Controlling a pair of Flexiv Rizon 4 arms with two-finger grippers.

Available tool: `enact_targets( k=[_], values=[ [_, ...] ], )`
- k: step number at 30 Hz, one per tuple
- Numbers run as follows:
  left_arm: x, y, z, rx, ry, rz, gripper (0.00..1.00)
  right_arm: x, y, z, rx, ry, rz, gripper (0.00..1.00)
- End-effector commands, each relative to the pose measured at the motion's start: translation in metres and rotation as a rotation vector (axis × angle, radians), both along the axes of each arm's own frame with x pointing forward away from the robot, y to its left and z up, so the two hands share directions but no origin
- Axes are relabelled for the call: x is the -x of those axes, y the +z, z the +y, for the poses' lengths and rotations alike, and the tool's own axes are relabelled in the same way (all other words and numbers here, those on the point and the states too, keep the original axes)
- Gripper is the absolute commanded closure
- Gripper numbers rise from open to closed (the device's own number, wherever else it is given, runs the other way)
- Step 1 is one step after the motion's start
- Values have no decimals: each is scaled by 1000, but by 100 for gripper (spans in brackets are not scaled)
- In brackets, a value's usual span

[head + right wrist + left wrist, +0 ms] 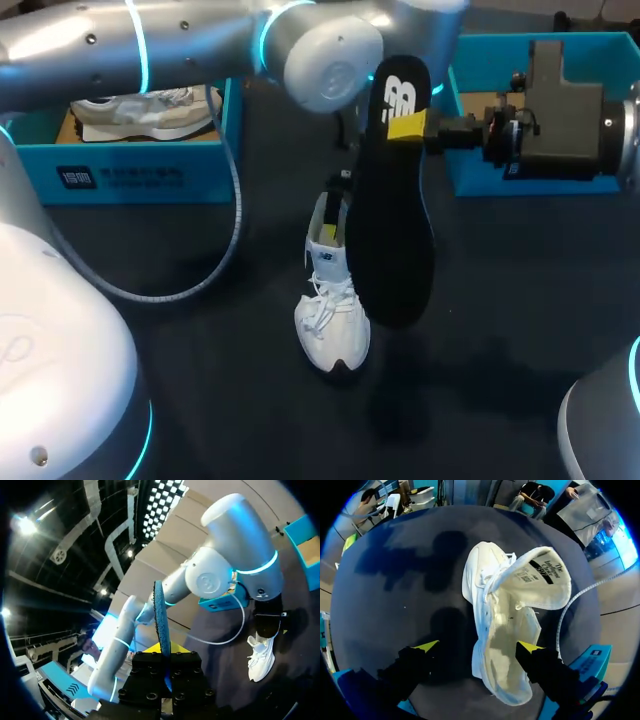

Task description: Take the shoe out of the shoebox, open the shoe tongue, remove and reinsert the insole, then place the shoe into the shoebox

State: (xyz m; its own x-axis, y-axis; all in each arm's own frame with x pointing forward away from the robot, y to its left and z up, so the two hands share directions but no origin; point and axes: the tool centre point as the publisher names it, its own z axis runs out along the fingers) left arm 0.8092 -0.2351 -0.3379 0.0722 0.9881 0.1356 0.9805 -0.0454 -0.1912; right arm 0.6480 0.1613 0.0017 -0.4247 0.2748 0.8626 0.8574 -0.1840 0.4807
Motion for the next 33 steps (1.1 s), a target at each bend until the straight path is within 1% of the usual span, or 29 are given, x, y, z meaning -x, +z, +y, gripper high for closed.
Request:
enact_targets(
  k=[1, 2, 3, 6, 9, 12, 15, 18, 25, 29, 32, 33],
  values=[
    [-5, 16, 11, 84, 11, 2, 0, 10, 2, -18, -6, -55, -1, 100],
    [-5, 16, 11, 84, 11, 2, 0, 10, 2, -18, -6, -55, -1, 100],
    [-7, 23, 13, 124, 15, -22, 0, 7, 3, -25, -11, -74, 10, 100],
    [-9, 33, 16, 183, 11, -36, 0, 3, 3, -32, -27, -109, 40, 100],
    [-12, 47, 19, 261, 17, -51, 0, -4, -3, -45, -73, -182, 115, 100],
    [-13, 58, 23, 323, 21, -42, 0, -11, -8, -52, -78, -212, 158, 100],
    [-16, 70, 27, 403, 17, -40, 0, -19, -13, -59, -86, -226, 180, 100],
    [-15, 82, 34, 490, 9, -44, 0, -29, -17, -64, -104, -248, 198, 100],
    [-12, 107, 43, 634, -31, -53, 0, -46, -28, -71, -150, -288, 253, 100],
    [-11, 124, 46, 708, -43, -65, 0, -57, -33, -73, -168, -288, 286, 100],
    [-8, 139, 49, 773, -59, -93, 0, -69, -39, -75, -174, -274, 325, 100],
    [-8, 139, 49, 773, -59, -93, 0, -69, -39, -75, -174, -274, 325, 100]
  ],
)
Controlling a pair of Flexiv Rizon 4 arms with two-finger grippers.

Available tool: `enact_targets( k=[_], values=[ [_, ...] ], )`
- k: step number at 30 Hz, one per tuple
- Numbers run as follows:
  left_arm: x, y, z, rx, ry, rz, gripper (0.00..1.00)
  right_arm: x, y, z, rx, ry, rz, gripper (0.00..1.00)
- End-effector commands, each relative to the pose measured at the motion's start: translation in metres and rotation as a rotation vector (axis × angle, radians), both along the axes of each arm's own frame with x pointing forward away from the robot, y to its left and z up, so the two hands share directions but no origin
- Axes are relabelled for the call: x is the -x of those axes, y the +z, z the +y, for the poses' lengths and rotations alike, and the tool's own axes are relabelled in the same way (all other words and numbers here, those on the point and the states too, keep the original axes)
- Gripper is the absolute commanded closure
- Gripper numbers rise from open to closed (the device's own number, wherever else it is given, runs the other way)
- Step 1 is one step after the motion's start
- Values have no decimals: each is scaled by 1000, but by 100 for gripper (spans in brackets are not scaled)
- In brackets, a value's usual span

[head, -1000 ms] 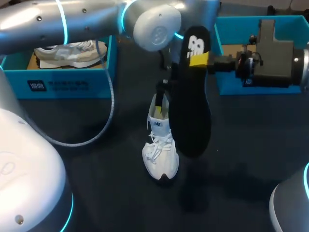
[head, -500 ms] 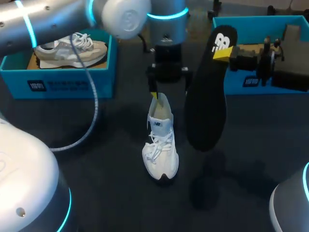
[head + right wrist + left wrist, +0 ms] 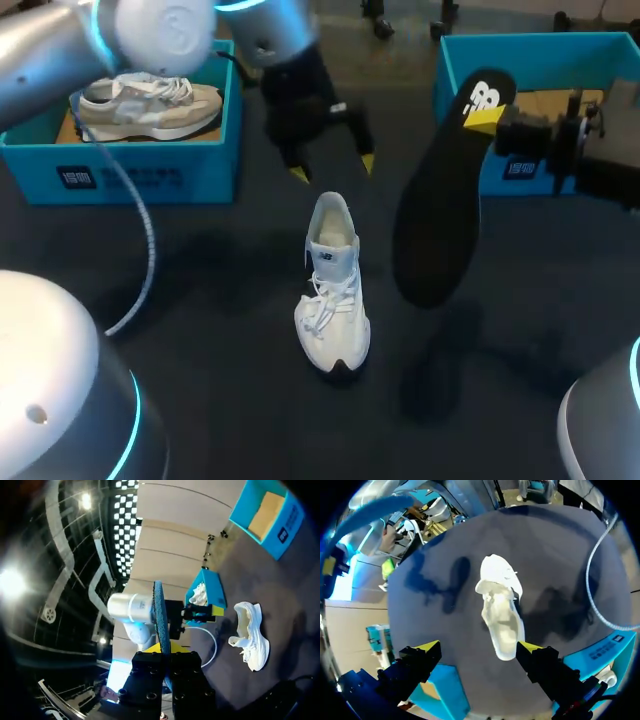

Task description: Take the shoe out of the shoebox, open the shoe tongue, remove and reinsert the insole, then place the shoe into the shoebox

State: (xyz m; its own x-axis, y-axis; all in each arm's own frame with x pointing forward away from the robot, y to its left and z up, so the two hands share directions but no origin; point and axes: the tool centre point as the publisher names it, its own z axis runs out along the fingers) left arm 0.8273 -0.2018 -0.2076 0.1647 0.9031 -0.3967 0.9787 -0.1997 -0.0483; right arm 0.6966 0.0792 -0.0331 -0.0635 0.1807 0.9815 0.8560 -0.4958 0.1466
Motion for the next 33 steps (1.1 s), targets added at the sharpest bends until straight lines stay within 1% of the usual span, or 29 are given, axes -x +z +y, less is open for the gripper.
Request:
enact_targets(
  k=[1, 6, 10, 13, 15, 18, 19, 20, 23, 29, 33],
  values=[
    [11, 14, 16, 239, 8, -8, 0, -27, -6, 8, -9, 36, 29, 100],
    [17, 29, 17, 308, -10, -22, 0, -42, -14, 9, -21, 79, 94, 100],
    [21, 36, 16, 340, -20, -19, 0, -51, -20, 12, -34, 98, 145, 100],
    [24, 44, 17, 385, -17, -17, 0, -58, -24, 15, -45, 95, 178, 100],
    [27, 52, 19, 422, -16, -23, 0, -63, -29, 14, -35, 56, 215, 100],
    [33, 64, 23, 472, -20, -32, 0, -64, -30, 14, -32, 56, 215, 100],
    [33, 64, 23, 472, -20, -32, 0, -64, -30, 14, -32, 56, 215, 100],
    [36, 71, 26, 507, -27, -33, 0, -64, -30, 14, -32, 56, 215, 100],
    [40, 80, 31, 562, -46, -31, 0, -64, -30, 14, -32, 56, 215, 100],
    [48, 93, 41, 653, -65, -52, 0, -64, -30, 14, -32, 56, 215, 100],
    [52, 100, 44, 714, -79, -40, 0, -64, -30, 14, -32, 56, 215, 100]
  ],
)
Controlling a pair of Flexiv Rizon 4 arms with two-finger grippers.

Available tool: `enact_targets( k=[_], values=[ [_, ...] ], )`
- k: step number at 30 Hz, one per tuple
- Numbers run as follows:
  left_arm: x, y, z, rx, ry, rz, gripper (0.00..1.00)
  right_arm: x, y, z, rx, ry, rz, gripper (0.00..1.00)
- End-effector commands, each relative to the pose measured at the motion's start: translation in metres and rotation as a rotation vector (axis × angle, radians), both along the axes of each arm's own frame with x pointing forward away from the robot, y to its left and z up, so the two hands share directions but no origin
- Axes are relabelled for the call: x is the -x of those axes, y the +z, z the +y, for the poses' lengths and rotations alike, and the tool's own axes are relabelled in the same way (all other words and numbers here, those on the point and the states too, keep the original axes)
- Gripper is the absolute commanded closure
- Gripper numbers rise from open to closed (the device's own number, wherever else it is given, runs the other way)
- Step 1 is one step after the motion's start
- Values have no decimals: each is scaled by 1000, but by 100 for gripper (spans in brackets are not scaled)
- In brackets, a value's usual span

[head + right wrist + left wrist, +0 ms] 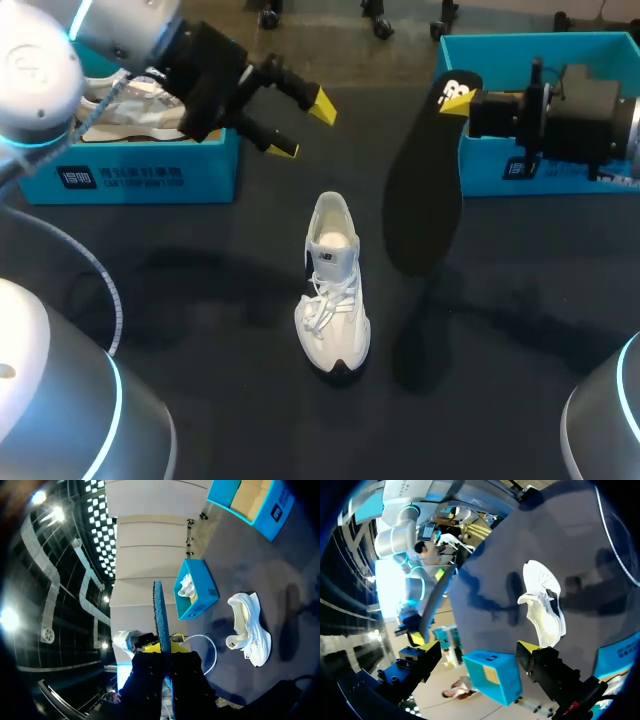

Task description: Take the shoe out of the shoebox, open the shoe tongue, remove and reinsert the insole, then place the shoe into the shoebox

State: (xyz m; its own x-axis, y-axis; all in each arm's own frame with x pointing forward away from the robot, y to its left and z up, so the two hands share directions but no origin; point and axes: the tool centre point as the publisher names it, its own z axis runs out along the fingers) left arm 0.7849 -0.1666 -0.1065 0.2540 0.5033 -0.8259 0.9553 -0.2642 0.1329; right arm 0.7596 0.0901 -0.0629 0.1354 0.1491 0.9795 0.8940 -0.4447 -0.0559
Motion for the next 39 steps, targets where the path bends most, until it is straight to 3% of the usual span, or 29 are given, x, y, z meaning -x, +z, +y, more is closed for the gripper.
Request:
enact_targets(
  k=[1, 3, 5, 7, 14, 27, 39],
  values=[
    [10, 0, 10, 129, 5, 8, 0, -1, 0, 3, 3, -4, 3, 100],
    [13, 3, 11, 156, -13, 14, 0, -1, 0, 3, 3, -4, 3, 100],
    [16, 7, 13, 192, -13, 15, 0, 4, -7, 2, 5, -41, 95, 100],
    [19, 9, 15, 214, 0, 14, 0, 5, -10, 3, -2, -66, 108, 100],
    [26, 18, 20, 267, 8, 60, 0, -7, -21, 9, -89, -123, 203, 100],
    [26, 19, 23, 261, 58, 87, 0, -52, -13, 11, -73, 34, 255, 100],
    [26, 19, 23, 261, 58, 87, 0, -72, -20, 22, -82, 110, 351, 100]
  ],
)
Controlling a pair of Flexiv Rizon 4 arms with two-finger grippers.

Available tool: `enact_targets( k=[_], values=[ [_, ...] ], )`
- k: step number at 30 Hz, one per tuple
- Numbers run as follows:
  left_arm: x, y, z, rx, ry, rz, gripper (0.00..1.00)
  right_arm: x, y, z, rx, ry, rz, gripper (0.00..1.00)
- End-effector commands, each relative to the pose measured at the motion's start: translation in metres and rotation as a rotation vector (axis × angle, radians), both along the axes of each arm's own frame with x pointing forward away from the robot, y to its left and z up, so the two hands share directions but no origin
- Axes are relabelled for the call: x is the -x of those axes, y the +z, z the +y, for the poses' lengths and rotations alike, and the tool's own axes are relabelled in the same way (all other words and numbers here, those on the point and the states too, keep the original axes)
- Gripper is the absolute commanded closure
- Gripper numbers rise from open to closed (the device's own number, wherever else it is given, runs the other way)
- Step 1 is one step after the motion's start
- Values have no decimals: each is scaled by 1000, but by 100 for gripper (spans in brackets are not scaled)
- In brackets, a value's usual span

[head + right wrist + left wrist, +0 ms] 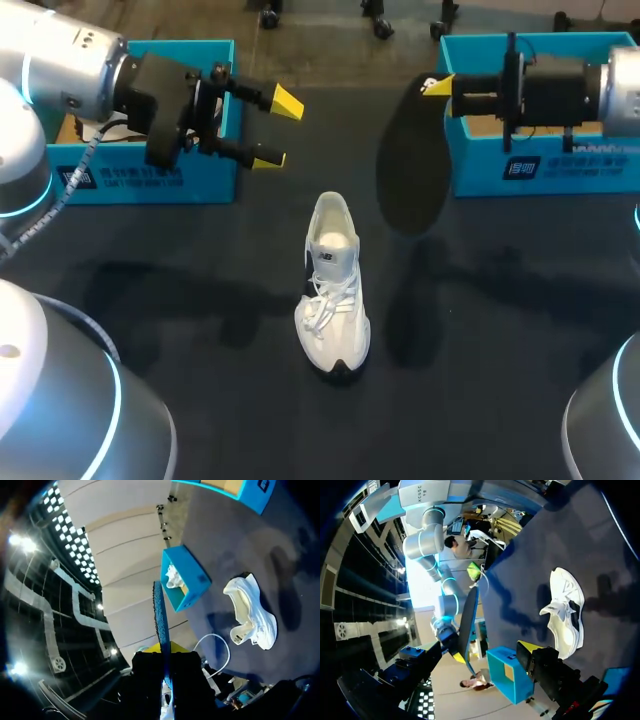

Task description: Take the shoe out of the shoebox, open the shoe tongue, remove and reinsert the insole, then place the shoe into the shoebox

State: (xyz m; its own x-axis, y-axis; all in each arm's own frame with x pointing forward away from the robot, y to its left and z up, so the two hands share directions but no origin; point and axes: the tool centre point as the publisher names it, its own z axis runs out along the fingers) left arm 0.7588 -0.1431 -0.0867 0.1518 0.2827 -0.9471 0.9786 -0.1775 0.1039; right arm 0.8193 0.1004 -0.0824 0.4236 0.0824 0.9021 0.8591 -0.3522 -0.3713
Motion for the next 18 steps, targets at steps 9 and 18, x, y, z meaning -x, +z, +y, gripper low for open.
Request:
enact_targets(
  k=[9, 18],
  values=[
    [0, -1, -1, 0, 1, -2, 0, -16, 2, 40, -26, 77, 71, 100],
    [2, 0, -7, 86, 24, 33, 0, -24, 8, 53, -44, 100, 67, 100]
  ],
)
